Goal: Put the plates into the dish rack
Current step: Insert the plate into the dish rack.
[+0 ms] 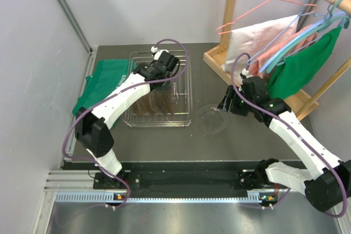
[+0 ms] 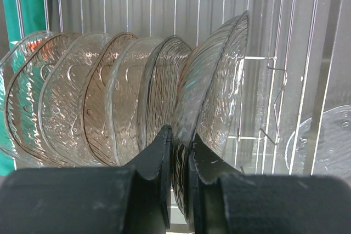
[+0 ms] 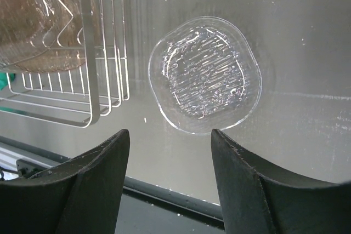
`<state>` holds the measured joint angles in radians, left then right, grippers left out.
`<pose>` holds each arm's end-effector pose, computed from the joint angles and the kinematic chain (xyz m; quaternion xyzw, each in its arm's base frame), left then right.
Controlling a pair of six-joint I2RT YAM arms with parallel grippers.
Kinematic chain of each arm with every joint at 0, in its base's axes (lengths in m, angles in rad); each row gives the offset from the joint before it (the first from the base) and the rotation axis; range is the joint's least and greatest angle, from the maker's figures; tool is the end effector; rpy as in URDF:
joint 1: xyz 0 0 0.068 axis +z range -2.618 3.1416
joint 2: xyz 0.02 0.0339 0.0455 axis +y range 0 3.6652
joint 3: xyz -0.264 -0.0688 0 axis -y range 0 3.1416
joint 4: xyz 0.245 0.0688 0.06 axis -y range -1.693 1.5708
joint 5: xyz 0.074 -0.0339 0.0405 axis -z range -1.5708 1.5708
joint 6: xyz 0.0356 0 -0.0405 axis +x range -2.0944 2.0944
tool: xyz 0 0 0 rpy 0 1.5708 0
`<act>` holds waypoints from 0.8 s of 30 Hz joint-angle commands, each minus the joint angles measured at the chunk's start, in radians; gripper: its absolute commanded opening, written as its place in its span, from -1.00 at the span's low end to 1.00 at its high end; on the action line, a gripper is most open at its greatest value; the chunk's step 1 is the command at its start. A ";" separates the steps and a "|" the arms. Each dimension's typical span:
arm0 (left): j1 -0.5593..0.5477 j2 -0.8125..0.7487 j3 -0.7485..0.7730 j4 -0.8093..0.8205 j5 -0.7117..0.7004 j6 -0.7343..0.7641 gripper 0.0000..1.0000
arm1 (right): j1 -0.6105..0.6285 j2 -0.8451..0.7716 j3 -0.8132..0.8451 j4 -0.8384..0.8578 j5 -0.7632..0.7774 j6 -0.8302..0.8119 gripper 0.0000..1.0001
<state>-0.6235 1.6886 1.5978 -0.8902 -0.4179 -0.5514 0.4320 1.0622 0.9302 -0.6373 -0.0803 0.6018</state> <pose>0.3005 -0.1983 0.3247 -0.0265 0.9376 0.0076 0.3467 0.1994 0.0951 0.2952 0.0624 0.9180 0.2248 0.3206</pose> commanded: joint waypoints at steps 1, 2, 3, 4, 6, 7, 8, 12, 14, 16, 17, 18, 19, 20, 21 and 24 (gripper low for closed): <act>-0.004 0.011 0.048 -0.023 -0.045 -0.019 -1.00 | 0.007 0.004 0.036 0.011 0.004 -0.016 0.22; -0.005 0.022 0.051 -0.023 -0.045 -0.024 -1.00 | 0.007 0.007 0.035 0.014 0.004 -0.016 0.22; -0.007 0.025 0.051 -0.023 -0.041 -0.027 -1.00 | 0.008 0.008 0.035 0.013 0.005 -0.017 0.22; -0.007 0.029 0.051 -0.016 -0.019 -0.028 -1.00 | 0.008 0.008 0.033 0.013 0.005 -0.016 0.22; -0.007 0.043 0.050 -0.009 0.033 -0.018 -0.99 | 0.008 0.015 0.027 0.014 0.007 -0.017 0.22; -0.008 0.048 0.050 -0.003 0.074 -0.021 -0.92 | 0.007 0.016 0.025 0.014 0.010 -0.017 0.22; -0.010 0.057 0.047 0.000 0.089 -0.019 -0.86 | 0.008 0.019 0.018 0.017 0.016 -0.017 0.22; -0.008 0.065 0.044 0.007 0.146 -0.015 -0.58 | 0.007 0.064 0.001 0.015 0.071 -0.048 0.23; -0.008 0.053 0.044 0.007 0.149 -0.010 -0.39 | 0.007 0.090 0.009 0.004 0.102 -0.086 0.23; -0.008 0.040 0.042 0.008 0.148 -0.002 -0.20 | 0.008 0.136 0.012 -0.002 0.097 -0.109 0.24; -0.010 0.025 0.040 0.013 0.149 0.001 -0.14 | 0.008 0.154 0.010 -0.002 0.094 -0.114 0.24; -0.008 0.017 0.040 0.014 0.154 0.004 -0.09 | 0.008 0.168 0.007 0.001 0.096 -0.117 0.24; -0.008 0.002 0.040 0.016 0.159 0.007 -0.01 | 0.007 0.194 0.002 0.007 0.103 -0.122 0.24; -0.008 -0.007 0.040 0.017 0.163 0.008 0.02 | 0.008 0.205 -0.002 0.010 0.106 -0.122 0.25; -0.008 -0.015 0.040 0.020 0.171 0.008 0.06 | 0.007 0.217 -0.004 0.011 0.108 -0.125 0.24; -0.010 -0.052 0.039 0.033 0.198 0.022 0.20 | 0.008 0.261 -0.010 0.024 0.109 -0.125 0.24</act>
<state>-0.6285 1.7325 1.6085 -0.8917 -0.2661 -0.5468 0.4320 1.2930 0.9283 -0.6357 0.0040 0.5037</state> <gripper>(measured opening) 0.569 0.621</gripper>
